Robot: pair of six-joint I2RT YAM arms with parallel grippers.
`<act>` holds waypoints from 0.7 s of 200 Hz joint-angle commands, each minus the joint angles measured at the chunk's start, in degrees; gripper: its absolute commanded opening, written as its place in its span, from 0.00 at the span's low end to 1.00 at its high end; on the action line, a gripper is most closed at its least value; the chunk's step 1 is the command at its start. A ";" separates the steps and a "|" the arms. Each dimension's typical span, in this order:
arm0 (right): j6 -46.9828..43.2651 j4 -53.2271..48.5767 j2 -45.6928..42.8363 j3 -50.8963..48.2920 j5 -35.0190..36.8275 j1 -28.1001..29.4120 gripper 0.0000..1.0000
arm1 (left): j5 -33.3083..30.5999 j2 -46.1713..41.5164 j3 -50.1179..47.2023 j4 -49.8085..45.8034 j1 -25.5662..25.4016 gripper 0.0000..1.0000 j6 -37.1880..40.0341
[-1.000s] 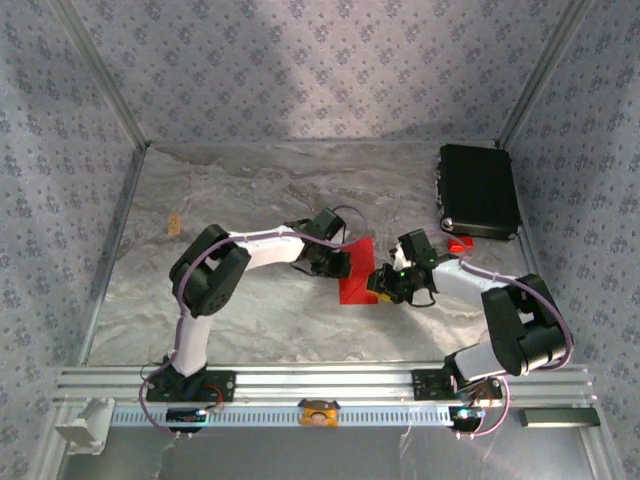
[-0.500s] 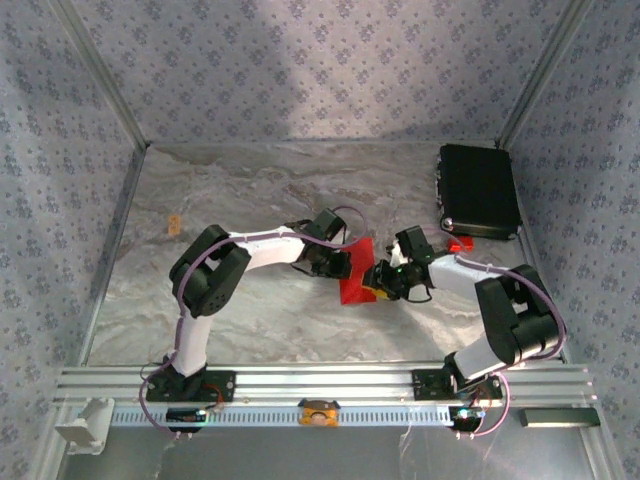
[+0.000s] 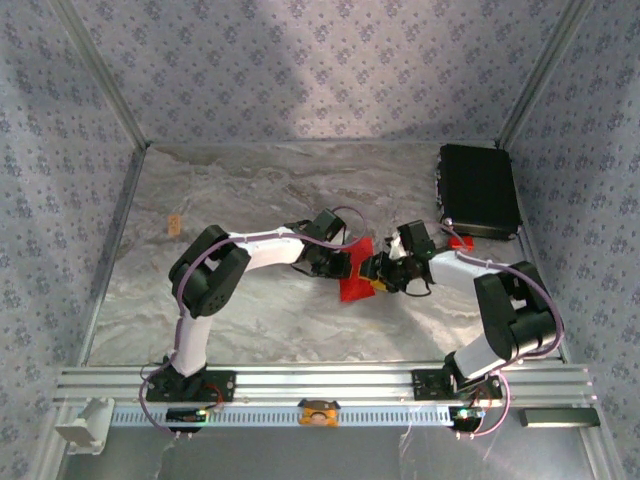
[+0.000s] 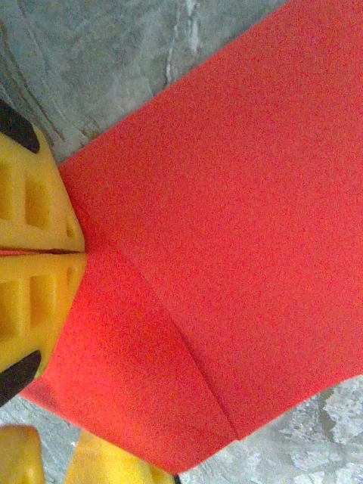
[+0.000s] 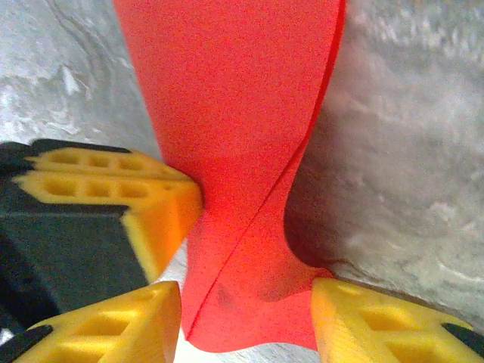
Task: Fold a paper plane with a square sheet of paper (pick it up from the middle)
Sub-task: Turn over the paper at the center of the table.
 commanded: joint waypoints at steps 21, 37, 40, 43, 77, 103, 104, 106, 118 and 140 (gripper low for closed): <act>-3.34 1.71 3.44 4.28 -4.19 -2.42 0.51 | -0.47 0.58 -1.77 -3.22 -1.07 0.09 -0.25; -3.00 2.41 4.91 4.80 -4.93 -2.96 0.50 | -0.48 0.49 -1.86 -3.04 -1.07 0.09 -0.33; -2.79 2.58 5.12 4.82 -5.13 -3.05 0.50 | -0.48 0.38 -1.88 -3.01 -1.07 0.09 -0.32; -2.65 2.82 5.37 4.80 -5.30 -3.16 0.50 | -0.48 0.39 -1.84 -3.00 -1.05 0.09 -0.29; -1.34 5.58 5.81 3.06 -5.94 -4.35 0.49 | -0.56 0.14 -2.07 -2.67 -1.04 0.08 -0.62; -0.77 7.11 6.08 2.04 -6.78 -4.82 0.47 | -0.41 0.03 -1.98 -2.46 -1.07 0.08 -0.78; -0.78 7.12 6.12 1.99 -6.78 -4.84 0.46 | -0.44 0.04 -1.98 -2.47 -1.07 0.08 -0.73; -0.79 7.31 6.15 1.96 -6.74 -4.92 0.46 | -0.40 0.05 -1.97 -2.47 -1.07 0.08 -0.77; -0.58 7.94 6.56 1.62 -7.08 -5.26 0.45 | -0.56 -0.04 -1.97 -2.39 -1.07 0.09 -0.86; -0.08 9.11 7.27 1.14 -7.32 -5.72 0.43 | -0.41 -0.12 -1.88 -2.29 -1.07 0.09 -1.04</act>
